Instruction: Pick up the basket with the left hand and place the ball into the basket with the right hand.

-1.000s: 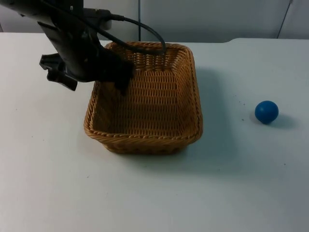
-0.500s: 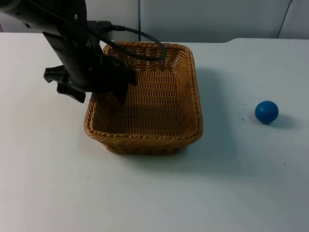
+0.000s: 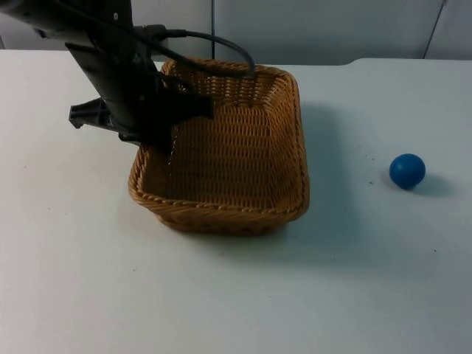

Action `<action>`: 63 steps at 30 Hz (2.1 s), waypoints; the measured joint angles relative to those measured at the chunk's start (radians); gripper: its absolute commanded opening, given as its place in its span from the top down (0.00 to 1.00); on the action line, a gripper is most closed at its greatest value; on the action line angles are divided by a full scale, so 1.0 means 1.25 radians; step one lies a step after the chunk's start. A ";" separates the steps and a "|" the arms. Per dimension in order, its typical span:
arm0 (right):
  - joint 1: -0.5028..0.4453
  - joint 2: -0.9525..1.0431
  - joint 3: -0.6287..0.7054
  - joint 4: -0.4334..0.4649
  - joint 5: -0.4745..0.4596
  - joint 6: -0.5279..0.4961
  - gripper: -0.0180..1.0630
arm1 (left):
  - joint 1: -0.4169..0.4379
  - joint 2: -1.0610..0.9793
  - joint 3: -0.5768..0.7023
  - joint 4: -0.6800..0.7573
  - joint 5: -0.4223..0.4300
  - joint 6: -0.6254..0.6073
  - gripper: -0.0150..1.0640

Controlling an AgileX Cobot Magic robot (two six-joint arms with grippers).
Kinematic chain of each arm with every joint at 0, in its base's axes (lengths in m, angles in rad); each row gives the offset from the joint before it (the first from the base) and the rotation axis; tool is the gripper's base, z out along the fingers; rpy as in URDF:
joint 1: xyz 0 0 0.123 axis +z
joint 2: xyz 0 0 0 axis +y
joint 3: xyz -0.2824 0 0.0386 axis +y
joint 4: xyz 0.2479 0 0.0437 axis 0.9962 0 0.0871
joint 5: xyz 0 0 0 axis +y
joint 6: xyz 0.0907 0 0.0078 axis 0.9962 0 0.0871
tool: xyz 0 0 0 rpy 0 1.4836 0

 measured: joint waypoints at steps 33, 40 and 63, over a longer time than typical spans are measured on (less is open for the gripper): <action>0.000 0.000 0.000 -0.024 0.000 0.082 0.01 | 0.036 -0.293 0.001 -0.210 0.164 0.069 0.99; 0.000 0.000 0.000 -0.024 0.000 0.082 0.01 | 0.052 -0.296 0.001 -0.277 0.174 0.157 0.99; 0.038 0.693 -0.185 -0.016 -0.298 0.085 0.01 | 0.095 -0.297 0.001 -0.378 0.169 0.192 0.99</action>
